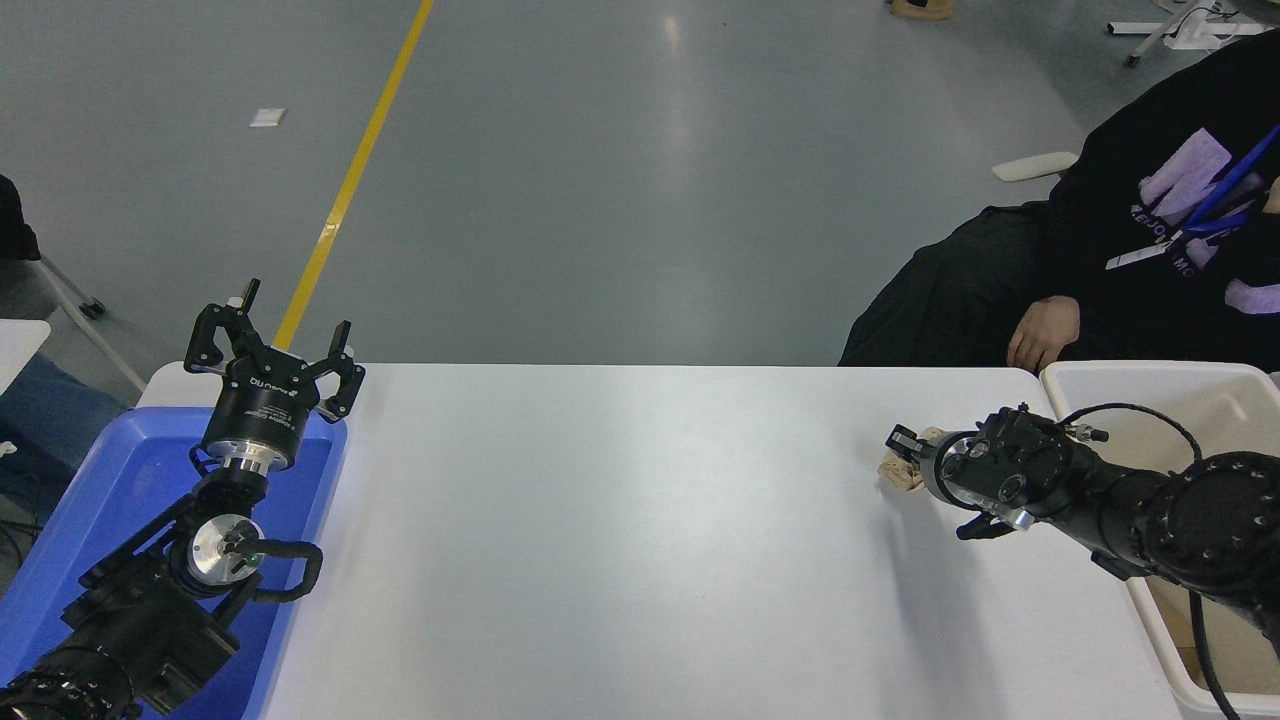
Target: Pick up paper ball place in dustbin
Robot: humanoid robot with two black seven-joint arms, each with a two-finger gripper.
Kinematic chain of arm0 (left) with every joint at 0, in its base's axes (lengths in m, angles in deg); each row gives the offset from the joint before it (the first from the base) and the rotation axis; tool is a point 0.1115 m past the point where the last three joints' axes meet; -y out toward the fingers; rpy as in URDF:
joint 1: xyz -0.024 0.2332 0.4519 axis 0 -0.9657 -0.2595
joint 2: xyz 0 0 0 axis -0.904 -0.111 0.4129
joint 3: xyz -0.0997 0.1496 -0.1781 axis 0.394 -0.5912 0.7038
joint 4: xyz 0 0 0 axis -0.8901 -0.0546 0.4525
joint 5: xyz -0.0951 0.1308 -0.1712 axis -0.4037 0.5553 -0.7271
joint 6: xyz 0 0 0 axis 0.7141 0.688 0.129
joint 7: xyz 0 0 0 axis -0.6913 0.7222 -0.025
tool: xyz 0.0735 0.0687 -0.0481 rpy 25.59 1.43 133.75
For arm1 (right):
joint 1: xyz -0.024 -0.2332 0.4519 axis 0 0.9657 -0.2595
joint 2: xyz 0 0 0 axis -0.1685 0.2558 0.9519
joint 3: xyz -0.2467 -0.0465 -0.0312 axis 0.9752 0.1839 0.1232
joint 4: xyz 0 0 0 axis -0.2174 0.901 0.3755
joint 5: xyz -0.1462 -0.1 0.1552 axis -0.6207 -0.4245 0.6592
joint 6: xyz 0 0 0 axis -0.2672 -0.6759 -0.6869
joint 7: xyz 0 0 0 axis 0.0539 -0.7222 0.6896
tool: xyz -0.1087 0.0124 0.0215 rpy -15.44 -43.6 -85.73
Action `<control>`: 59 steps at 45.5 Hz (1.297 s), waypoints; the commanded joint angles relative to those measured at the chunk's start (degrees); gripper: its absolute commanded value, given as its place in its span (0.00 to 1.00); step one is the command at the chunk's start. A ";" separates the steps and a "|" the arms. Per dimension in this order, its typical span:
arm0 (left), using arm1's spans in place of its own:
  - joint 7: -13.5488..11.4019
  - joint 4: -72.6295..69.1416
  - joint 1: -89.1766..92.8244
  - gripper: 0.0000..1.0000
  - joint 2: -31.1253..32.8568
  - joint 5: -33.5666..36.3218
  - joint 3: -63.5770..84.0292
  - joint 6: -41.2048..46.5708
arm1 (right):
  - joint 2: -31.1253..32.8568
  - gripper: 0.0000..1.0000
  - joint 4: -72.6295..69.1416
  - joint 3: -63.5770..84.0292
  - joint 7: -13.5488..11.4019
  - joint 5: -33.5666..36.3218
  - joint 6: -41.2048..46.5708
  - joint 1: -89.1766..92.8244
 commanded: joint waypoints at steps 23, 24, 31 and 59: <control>0.00 0.00 0.00 0.98 0.00 0.00 -0.01 0.00 | 11.70 0.00 -27.68 11.77 0.15 0.33 1.32 -16.09; 0.00 0.00 0.00 0.98 0.00 0.00 -0.01 0.00 | 12.22 0.00 -30.14 13.43 0.15 0.33 1.59 -18.11; 0.09 0.00 0.00 0.98 0.00 0.00 -0.01 0.00 | 17.94 0.00 -45.80 21.62 0.41 0.33 5.36 -33.93; 0.09 0.00 0.00 0.98 0.00 0.00 -0.01 0.00 | 20.93 0.00 -51.70 26.55 0.76 2.44 45.10 -74.54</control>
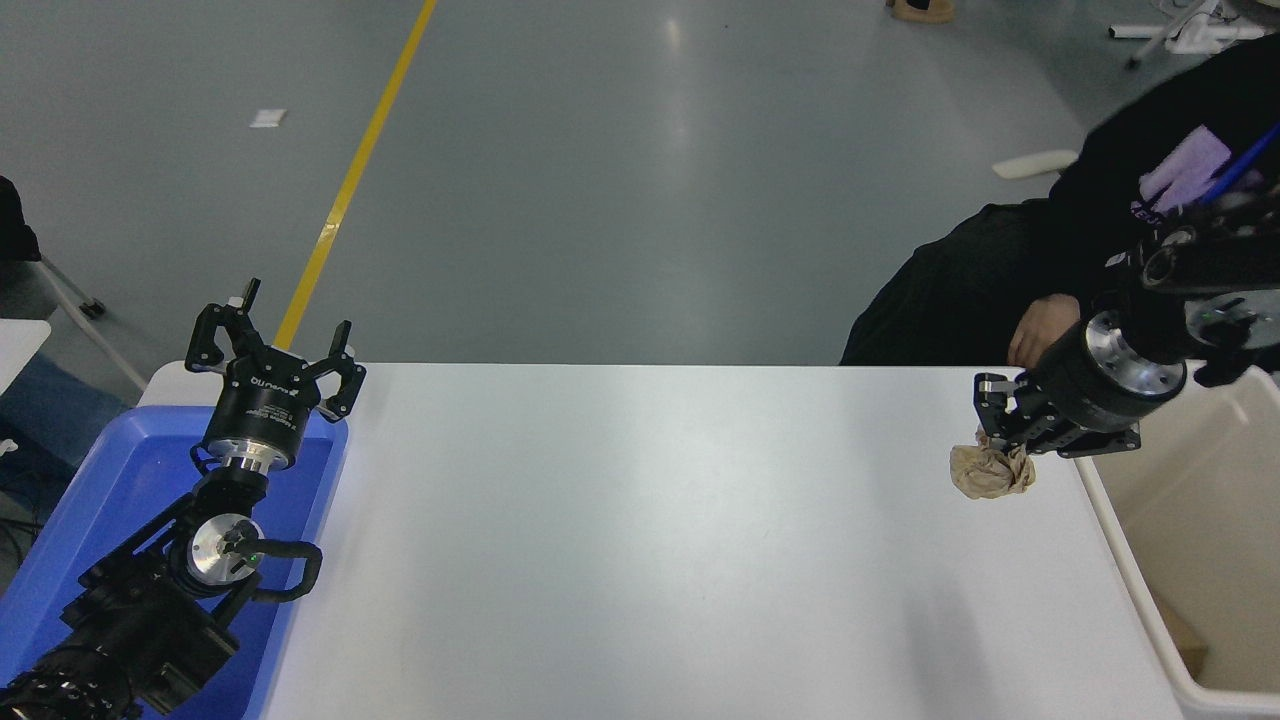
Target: Pick up paper ball place in dustbin
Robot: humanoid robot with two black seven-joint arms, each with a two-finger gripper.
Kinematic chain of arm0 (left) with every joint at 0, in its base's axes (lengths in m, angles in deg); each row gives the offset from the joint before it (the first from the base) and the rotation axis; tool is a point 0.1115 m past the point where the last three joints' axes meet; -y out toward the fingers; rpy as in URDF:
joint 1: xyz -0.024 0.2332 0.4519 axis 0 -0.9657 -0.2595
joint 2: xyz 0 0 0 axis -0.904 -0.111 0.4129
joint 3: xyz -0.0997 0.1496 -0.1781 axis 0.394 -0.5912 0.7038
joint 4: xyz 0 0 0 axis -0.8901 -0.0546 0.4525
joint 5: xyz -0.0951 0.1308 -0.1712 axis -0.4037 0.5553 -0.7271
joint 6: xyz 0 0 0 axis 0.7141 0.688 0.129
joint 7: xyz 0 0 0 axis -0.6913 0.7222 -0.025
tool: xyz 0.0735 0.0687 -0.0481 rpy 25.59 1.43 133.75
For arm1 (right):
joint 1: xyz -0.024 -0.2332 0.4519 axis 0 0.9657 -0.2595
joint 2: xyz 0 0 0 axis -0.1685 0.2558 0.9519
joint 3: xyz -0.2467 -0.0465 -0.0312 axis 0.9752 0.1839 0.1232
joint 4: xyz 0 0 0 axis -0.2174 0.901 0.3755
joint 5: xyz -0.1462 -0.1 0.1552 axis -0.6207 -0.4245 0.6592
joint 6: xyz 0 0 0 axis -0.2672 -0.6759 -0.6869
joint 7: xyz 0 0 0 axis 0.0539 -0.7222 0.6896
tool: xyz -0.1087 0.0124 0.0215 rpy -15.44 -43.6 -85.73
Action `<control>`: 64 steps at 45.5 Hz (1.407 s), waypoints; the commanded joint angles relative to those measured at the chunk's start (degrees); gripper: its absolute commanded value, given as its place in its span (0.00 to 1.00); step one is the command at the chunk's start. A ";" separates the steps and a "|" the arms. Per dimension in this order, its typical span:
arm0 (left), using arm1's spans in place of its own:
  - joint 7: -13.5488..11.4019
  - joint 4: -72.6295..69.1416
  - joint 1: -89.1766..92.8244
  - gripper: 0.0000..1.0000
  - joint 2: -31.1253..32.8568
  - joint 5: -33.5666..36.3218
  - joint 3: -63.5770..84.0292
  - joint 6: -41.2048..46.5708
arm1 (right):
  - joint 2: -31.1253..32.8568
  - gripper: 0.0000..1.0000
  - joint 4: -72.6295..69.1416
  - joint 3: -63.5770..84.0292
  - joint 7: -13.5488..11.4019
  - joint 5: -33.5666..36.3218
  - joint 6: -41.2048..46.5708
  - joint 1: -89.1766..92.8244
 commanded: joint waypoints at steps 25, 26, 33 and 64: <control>-0.01 0.00 0.00 0.98 0.00 0.00 0.00 0.01 | 2.27 0.00 -6.03 3.34 -0.03 1.53 6.08 -19.11; -0.01 0.00 0.00 0.98 0.00 0.00 0.00 0.01 | 2.27 0.00 -6.03 3.34 -0.03 1.53 6.08 -19.11; -0.01 0.00 0.00 0.98 0.00 0.00 0.00 0.01 | 2.18 0.00 -5.68 3.42 -0.03 1.35 6.08 -18.58; -0.01 0.00 -0.09 0.98 0.00 0.00 0.00 0.10 | 9.11 0.00 -4.80 6.41 -0.20 0.47 6.08 -15.86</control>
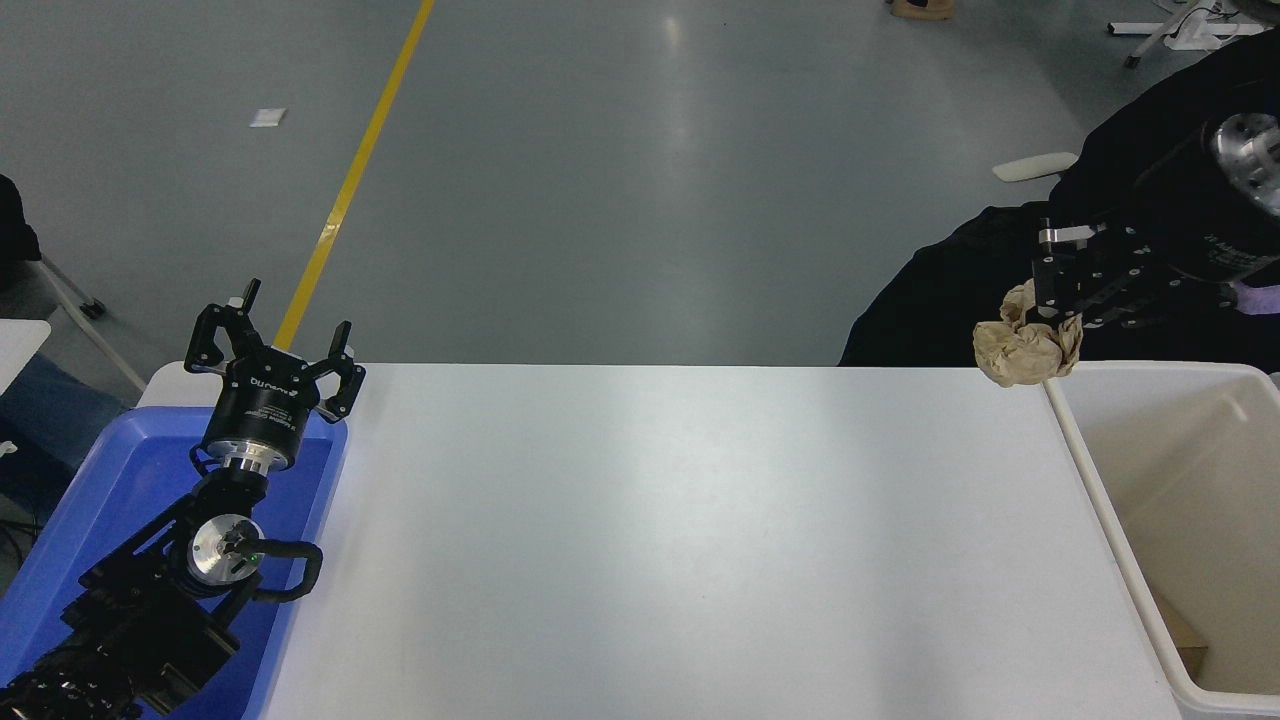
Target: Pick up paper ball place in dustbin
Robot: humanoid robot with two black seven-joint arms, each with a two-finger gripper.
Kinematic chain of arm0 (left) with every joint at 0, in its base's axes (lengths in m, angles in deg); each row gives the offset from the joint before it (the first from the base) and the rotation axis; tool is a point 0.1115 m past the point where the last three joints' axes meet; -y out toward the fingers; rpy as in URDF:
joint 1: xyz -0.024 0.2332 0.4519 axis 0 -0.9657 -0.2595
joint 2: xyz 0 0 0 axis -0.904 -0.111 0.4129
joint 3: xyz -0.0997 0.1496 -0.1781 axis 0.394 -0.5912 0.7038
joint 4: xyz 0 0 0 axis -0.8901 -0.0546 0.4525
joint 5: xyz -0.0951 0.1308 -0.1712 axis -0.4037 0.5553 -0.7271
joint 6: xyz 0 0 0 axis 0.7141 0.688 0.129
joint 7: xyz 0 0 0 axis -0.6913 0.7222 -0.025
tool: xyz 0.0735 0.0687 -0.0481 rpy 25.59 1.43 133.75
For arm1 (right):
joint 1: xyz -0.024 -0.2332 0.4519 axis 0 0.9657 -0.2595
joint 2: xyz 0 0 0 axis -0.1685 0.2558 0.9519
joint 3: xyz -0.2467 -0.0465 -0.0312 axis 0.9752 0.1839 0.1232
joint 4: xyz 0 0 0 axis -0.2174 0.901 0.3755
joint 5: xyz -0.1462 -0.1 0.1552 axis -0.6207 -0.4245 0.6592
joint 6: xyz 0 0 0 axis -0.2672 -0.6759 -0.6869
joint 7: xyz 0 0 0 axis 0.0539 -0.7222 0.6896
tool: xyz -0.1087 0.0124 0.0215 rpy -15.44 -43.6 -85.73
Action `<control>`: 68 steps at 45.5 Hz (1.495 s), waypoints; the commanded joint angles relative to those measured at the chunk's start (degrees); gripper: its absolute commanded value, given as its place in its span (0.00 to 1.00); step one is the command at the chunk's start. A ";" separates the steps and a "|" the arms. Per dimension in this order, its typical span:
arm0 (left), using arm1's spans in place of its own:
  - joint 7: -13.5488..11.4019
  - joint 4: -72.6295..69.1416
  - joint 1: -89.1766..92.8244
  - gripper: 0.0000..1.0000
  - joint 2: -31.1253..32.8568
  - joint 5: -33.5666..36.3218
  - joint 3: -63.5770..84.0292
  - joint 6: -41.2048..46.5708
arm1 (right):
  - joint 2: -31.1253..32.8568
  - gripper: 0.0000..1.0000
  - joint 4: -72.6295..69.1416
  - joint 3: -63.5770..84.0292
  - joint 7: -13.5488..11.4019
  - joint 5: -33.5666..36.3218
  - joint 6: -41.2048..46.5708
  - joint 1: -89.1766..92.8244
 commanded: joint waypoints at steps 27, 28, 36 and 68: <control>-0.08 0.00 -0.09 0.98 0.00 0.00 0.09 0.08 | 15.78 0.00 25.80 -9.61 -0.25 -2.42 -38.83 56.61; -0.08 0.00 -0.09 0.98 0.00 -0.09 0.09 0.08 | 15.70 0.00 27.12 -11.29 -0.25 -2.42 -39.71 58.64; -0.17 0.00 -0.09 0.98 0.00 0.00 0.09 -0.01 | 14.38 0.00 37.32 -17.54 -0.16 -2.34 -44.46 69.37; -0.17 0.00 -0.09 0.98 0.00 0.00 0.18 0.08 | -7.06 0.00 75.56 -41.01 0.02 -2.25 -50.35 97.77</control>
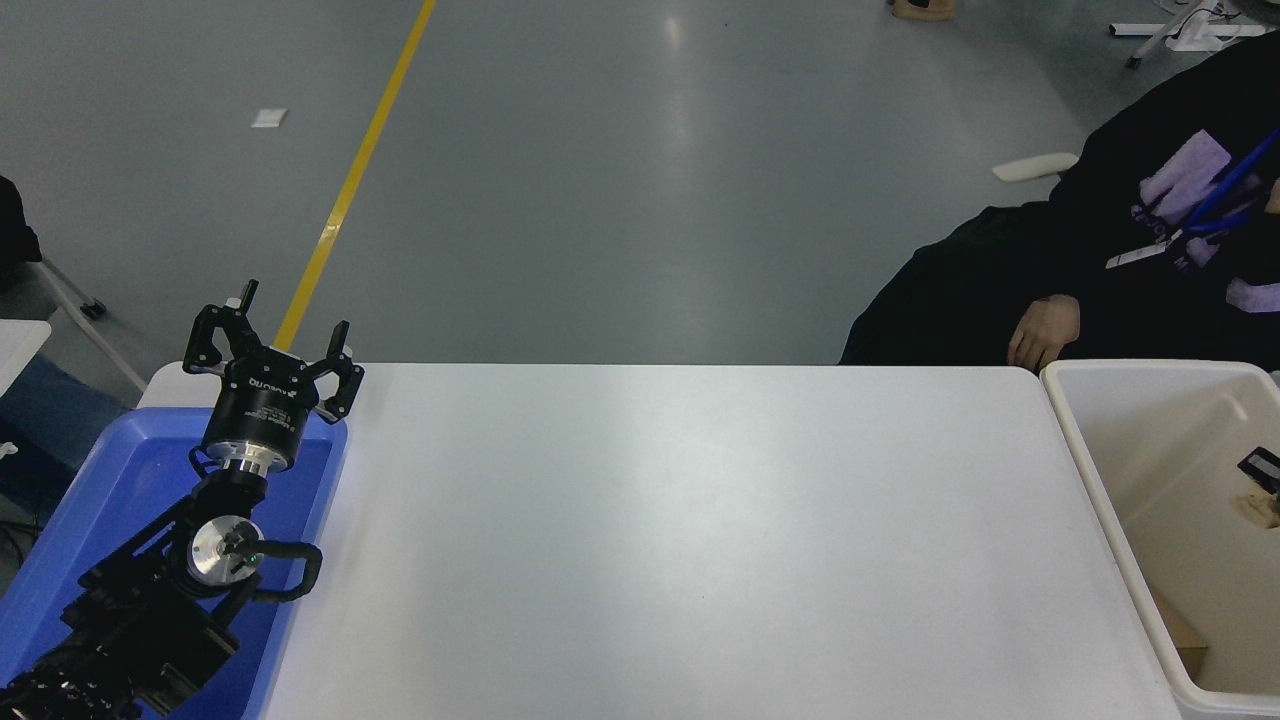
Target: Pick up paper ball place in dustbin
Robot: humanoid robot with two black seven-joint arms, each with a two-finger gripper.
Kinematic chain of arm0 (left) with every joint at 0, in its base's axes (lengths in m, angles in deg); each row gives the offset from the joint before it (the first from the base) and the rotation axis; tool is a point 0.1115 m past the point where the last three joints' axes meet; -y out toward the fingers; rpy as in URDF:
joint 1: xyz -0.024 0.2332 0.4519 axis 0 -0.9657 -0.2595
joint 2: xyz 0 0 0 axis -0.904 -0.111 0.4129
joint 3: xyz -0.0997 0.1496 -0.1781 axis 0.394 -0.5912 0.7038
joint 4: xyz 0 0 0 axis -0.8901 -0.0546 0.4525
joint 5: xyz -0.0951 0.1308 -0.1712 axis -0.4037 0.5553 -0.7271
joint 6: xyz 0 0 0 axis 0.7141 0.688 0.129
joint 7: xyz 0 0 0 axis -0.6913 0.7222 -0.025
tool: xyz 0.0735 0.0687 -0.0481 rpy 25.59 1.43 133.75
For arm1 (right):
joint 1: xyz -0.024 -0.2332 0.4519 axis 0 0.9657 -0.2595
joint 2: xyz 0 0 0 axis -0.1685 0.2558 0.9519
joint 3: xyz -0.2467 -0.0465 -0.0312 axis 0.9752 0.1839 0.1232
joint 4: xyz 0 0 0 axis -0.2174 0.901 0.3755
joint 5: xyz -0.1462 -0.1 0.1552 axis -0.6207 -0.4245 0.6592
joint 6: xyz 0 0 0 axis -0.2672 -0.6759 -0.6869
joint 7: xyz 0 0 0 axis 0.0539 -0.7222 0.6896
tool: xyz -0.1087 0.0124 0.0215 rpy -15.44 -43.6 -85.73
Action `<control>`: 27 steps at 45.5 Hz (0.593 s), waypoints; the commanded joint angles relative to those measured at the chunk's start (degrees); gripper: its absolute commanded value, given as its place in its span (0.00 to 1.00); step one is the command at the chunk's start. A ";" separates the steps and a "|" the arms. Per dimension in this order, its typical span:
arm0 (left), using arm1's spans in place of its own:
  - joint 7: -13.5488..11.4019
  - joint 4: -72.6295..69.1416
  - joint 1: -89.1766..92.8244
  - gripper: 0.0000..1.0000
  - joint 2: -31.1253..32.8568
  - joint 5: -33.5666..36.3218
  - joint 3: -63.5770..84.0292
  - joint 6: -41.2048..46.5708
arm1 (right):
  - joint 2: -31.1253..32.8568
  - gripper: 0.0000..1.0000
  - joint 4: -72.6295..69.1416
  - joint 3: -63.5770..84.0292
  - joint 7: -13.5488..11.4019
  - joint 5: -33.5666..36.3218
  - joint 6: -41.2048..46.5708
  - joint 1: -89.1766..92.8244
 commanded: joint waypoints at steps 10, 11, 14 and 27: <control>0.00 0.00 0.00 0.98 0.00 0.02 0.01 0.03 | -6.45 0.00 12.09 -5.05 0.06 -0.20 -0.76 6.95; 0.00 0.00 0.00 0.98 0.00 0.02 0.01 0.03 | -6.45 0.00 12.09 -5.04 0.06 -0.20 -0.76 6.95; 0.00 0.00 0.00 0.98 0.00 0.02 0.01 0.03 | -6.45 0.00 12.09 -5.04 0.15 -0.12 -0.76 7.04; 0.00 0.00 0.00 0.98 0.00 0.02 0.01 -0.05 | -6.80 0.00 12.00 -4.96 0.06 -0.20 -0.76 7.39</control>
